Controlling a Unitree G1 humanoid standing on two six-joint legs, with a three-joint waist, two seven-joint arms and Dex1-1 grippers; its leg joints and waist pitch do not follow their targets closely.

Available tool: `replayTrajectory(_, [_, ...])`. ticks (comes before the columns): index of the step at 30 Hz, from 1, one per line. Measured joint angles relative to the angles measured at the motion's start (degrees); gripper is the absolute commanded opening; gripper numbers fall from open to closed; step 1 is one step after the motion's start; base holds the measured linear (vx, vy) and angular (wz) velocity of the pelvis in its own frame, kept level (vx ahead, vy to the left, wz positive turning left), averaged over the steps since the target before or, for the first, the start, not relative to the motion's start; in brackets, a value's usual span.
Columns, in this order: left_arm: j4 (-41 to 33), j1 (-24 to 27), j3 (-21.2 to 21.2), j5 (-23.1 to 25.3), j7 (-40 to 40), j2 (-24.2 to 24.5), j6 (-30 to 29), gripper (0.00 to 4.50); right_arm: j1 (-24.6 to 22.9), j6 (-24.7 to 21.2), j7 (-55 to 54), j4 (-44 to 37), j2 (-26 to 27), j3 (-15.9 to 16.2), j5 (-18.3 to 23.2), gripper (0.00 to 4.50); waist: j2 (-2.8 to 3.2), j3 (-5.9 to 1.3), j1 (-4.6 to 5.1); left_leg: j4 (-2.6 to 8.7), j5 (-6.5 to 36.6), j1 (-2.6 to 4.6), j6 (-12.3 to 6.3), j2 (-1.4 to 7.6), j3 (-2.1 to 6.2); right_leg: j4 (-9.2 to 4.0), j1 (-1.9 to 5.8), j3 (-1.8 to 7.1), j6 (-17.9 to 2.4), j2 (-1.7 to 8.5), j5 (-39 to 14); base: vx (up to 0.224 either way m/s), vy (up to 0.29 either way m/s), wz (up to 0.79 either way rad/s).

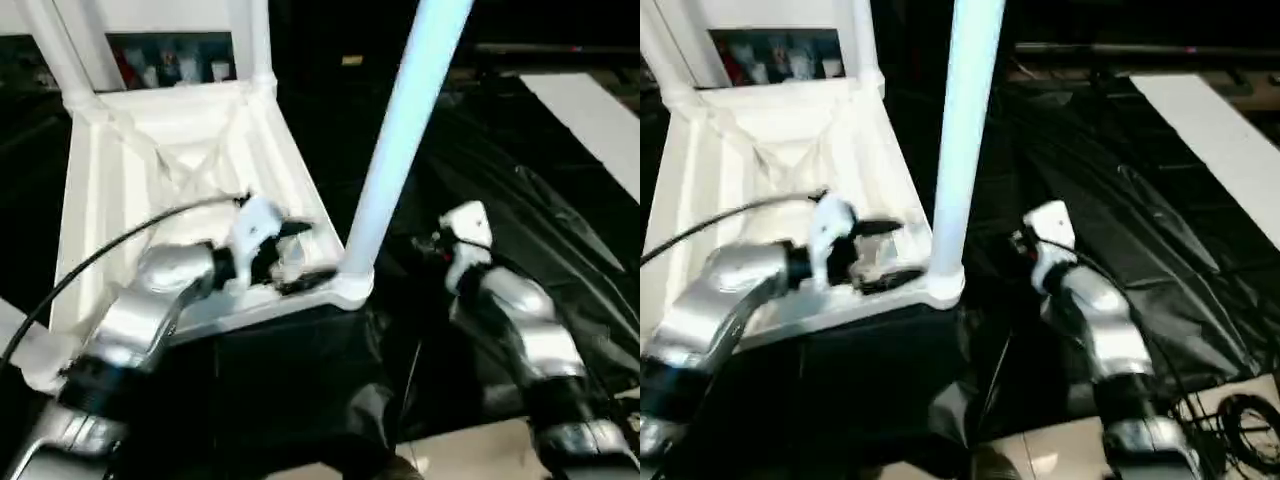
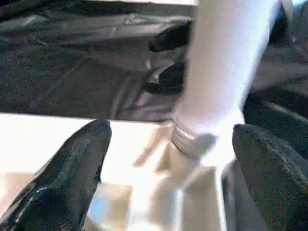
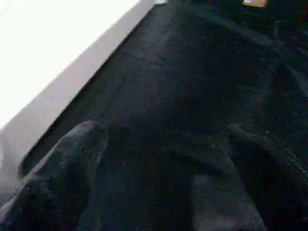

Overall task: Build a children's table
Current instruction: Rotate table base

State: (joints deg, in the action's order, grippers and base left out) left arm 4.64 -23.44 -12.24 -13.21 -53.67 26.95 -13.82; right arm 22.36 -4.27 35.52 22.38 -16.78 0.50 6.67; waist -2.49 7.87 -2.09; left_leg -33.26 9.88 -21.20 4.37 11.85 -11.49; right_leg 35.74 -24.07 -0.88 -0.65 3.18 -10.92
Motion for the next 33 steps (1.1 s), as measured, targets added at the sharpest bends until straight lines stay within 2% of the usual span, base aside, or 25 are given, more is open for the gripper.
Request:
replayTrajectory(1, [-2.2, 1.9, -0.3, -0.1, -1.2, 1.1, -0.1, 4.46, -1.6, -0.7, 2.3, -2.3, -1.4, 0.7, 0.1, 4.42, 0.06, 0.01, -0.08, 0.08, 0.0, 0.02, 0.00, 0.00, 0.00, -0.05, 0.03, -0.01, 0.0, 0.00, 0.0, 0.000, 0.000, 0.00])
replayTrajectory(5, [-5.0, 4.5, -1.6, 0.6, -2.5, 3.6, -0.3, 4.46, -4.1, -2.7, 7.2, -7.3, -5.2, 3.7, -0.1, 4.42, 0.41, 0.03, -0.09, 0.05, 0.0, 0.08, 0.00, -0.01, 0.00, -0.06, 0.09, 0.00, 0.0, 0.00, 0.0, 0.000, 0.000, 0.00])
replayTrajectory(6, [-5.5, 5.0, -1.8, 0.9, -2.5, 4.1, -0.3, 4.20, -4.6, -3.2, 8.0, -8.6, -6.2, 4.5, -0.2, 4.42, 0.49, 0.02, -0.09, 0.04, 0.0, 0.11, 0.00, -0.01, 0.00, -0.04, 0.10, 0.01, 0.0, 0.01, 0.0, 0.000, 0.000, 0.00])
replayTrajectory(9, [-6.3, 5.7, -2.7, 2.5, -2.2, 4.7, -0.5, 4.09, -5.7, -5.3, 10.0, -11.7, -8.3, 5.1, -0.1, 4.42, 0.56, 0.02, -0.07, 0.04, 0.0, 0.11, 0.01, -0.01, 0.00, -0.02, 0.10, 0.01, 0.0, 0.01, 0.0, 0.000, 0.000, 0.00])
replayTrajectory(10, [-6.3, 5.8, -3.0, 3.1, -1.8, 4.7, -1.0, 3.84, -6.1, -6.1, 10.7, -13.1, -8.9, 5.2, 0.0, 4.42, 0.56, 0.02, -0.08, 0.06, 0.0, 0.11, 0.01, -0.01, 0.01, -0.02, 0.09, 0.01, 0.0, 0.01, 0.0, 0.000, 0.000, 0.00])
replayTrajectory(12, [-6.1, 6.0, -3.5, 4.6, -0.8, 5.2, -2.1, 3.73, -6.4, -7.0, 11.5, -14.9, -9.6, 5.2, 0.0, 4.42, 0.56, 0.02, -0.07, 0.05, 0.0, 0.10, 0.01, -0.01, 0.01, -0.01, 0.08, 0.00, 0.0, 0.01, 0.0, 0.000, 0.000, 0.00])
replayTrajectory(21, [-6.3, 4.9, -3.6, 5.4, 2.2, 4.3, -9.7, 3.11, -6.6, -9.6, 12.1, -17.9, -9.8, 6.8, 0.0, 4.42, 0.68, -0.15, -0.06, 0.00, 0.0, 0.11, 0.00, -0.01, 0.01, -0.01, 0.10, 0.01, 0.0, 0.00, 0.0, 0.000, 0.000, 0.00])
replayTrajectory(22, [-6.4, 4.9, -3.6, 5.4, 2.2, 4.3, -10.2, 2.88, -6.6, -9.9, 12.1, -17.9, -9.8, 6.8, 0.0, 4.42, 0.69, -0.16, -0.04, -0.04, 0.0, 0.10, 0.00, -0.01, 0.01, 0.01, 0.10, 0.01, 0.0, 0.01, 0.0, 0.000, 0.000, 0.00])
replayTrajectory(26, [-7.8, 5.3, -3.5, 5.0, 2.6, 4.2, -12.2, 2.76, -6.7, -10.7, 12.1, -18.0, -9.8, 6.9, 0.0, 4.42, 0.70, -0.19, -0.04, -0.16, 0.0, 0.08, 0.00, -0.01, 0.03, 0.08, 0.11, 0.01, 0.0, 0.01, 0.0, 0.000, 0.000, 0.00])
replayTrajectory(27, [-8.4, 5.6, -3.5, 4.9, 2.6, 4.2, -12.6, 2.46, -6.8, -10.8, 12.1, -18.3, -9.7, 7.0, 0.0, 4.42, 0.72, -0.20, -0.07, -0.17, 0.0, 0.07, -0.01, -0.01, 0.03, 0.08, 0.11, 0.01, 0.0, 0.01, 0.0, 0.000, 0.000, 0.00])
replayTrajectory(30, [-8.9, 5.9, -3.5, 4.6, 2.2, 4.4, -13.3, 2.36, -7.0, -11.3, 12.1, -19.5, -9.3, 7.2, 0.0, 4.42, 0.77, -0.24, -0.09, -0.22, 0.0, 0.07, -0.01, 0.00, 0.05, 0.13, 0.11, 0.01, 0.0, 0.01, 0.0, 0.000, 0.000, 0.00])
replayTrajectory(33, [-8.9, 5.9, -3.6, 4.6, 1.5, 4.8, -13.4, 2.00, -7.1, -11.6, 12.1, -19.8, -9.1, 7.3, 0.5, 4.42, 0.86, -0.29, -0.12, -0.29, 0.0, 0.07, -0.01, 0.00, 0.06, 0.17, 0.12, 0.01, 0.0, 0.01, 0.0, 0.000, 0.000, 0.00])
